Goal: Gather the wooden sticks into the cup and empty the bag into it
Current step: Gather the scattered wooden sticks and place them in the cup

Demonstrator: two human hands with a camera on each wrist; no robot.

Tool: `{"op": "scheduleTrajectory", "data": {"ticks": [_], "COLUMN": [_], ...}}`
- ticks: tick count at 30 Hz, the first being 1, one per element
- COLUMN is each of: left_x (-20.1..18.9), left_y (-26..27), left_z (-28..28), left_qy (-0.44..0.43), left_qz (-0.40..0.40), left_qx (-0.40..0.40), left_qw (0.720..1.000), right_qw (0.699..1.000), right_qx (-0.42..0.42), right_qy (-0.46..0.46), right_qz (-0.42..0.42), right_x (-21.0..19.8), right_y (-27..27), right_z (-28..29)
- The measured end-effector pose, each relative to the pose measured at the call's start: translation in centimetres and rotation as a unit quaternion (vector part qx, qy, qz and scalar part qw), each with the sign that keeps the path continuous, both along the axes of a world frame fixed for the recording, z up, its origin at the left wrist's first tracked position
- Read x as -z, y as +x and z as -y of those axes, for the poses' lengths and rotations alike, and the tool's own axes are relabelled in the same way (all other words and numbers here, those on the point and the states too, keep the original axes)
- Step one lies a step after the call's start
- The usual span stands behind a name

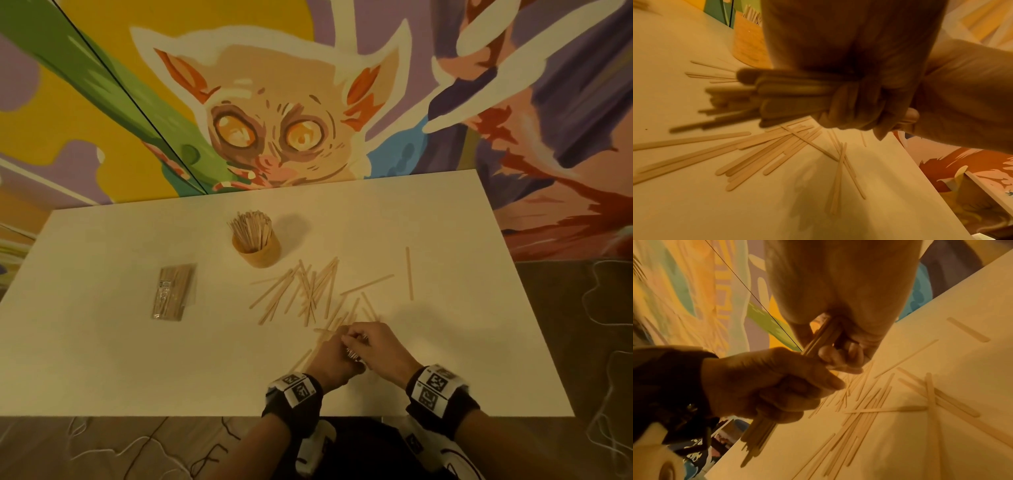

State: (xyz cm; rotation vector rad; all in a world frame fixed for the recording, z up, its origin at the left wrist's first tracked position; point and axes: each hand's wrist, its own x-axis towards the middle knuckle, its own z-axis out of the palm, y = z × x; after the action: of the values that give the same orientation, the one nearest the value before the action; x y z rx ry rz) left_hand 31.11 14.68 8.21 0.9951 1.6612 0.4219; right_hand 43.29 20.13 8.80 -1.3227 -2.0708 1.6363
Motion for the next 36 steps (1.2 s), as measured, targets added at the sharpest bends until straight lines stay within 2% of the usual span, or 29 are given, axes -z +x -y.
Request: {"op": "scheduleTrajectory", "data": {"ticks": [4,7,12,15,17,19,22,25,28,32,34,36], "left_x": [0.0,-0.6,-0.7,-1.1,-1.5,-1.5,-0.9,-1.1,-2.1,-2.9,-3.0,-3.5], "left_y": [-0.4,-0.7,-2.1,-3.5,-3.9,-3.6,-2.8,-3.3,-4.1,-4.1,-4.3,-4.3], "left_z": [0.8,1.4,2.2,2.9,3.1,2.9,2.3,2.0,2.0,1.6,1.6,1.6], "left_qy": [-0.024,-0.026,-0.03,-0.02,-0.013,0.005,0.047,0.074,0.12,0.212,0.26,0.273], "left_qz": [0.086,0.143,0.078,0.141,0.189,0.2,0.143,0.095,0.057,-0.037,-0.088,-0.101], "left_qx": [-0.038,-0.036,0.007,-0.053,-0.126,-0.222,-0.333,-0.386,-0.371,-0.304,-0.25,-0.223], "left_qw": [0.995,0.989,0.996,0.988,0.974,0.954,0.931,0.914,0.919,0.928,0.928,0.93], "right_qw": [1.0,0.999,0.991,0.968,0.958,0.96,0.971,0.971,0.973,0.963,0.959,0.955], "right_qx": [-0.002,0.002,0.095,0.179,0.211,0.213,0.197,0.184,0.158,0.187,0.205,0.218], "right_qy": [0.012,0.001,-0.065,-0.137,-0.145,-0.128,-0.071,-0.061,-0.071,-0.116,-0.105,-0.078], "right_qz": [-0.026,-0.042,-0.068,-0.114,-0.13,-0.129,-0.117,-0.138,-0.15,-0.154,-0.167,-0.184], "right_x": [0.1,0.3,1.2,1.4,1.3,1.0,0.1,-0.6,-1.1,-1.1,-1.1,-1.4], "right_y": [0.6,1.0,1.8,2.8,2.9,2.2,-0.1,-1.1,-1.0,-1.7,-2.0,-2.0], "right_z": [0.7,1.2,0.0,-1.1,-1.4,-1.1,0.3,0.9,0.4,0.4,0.3,0.1]}}
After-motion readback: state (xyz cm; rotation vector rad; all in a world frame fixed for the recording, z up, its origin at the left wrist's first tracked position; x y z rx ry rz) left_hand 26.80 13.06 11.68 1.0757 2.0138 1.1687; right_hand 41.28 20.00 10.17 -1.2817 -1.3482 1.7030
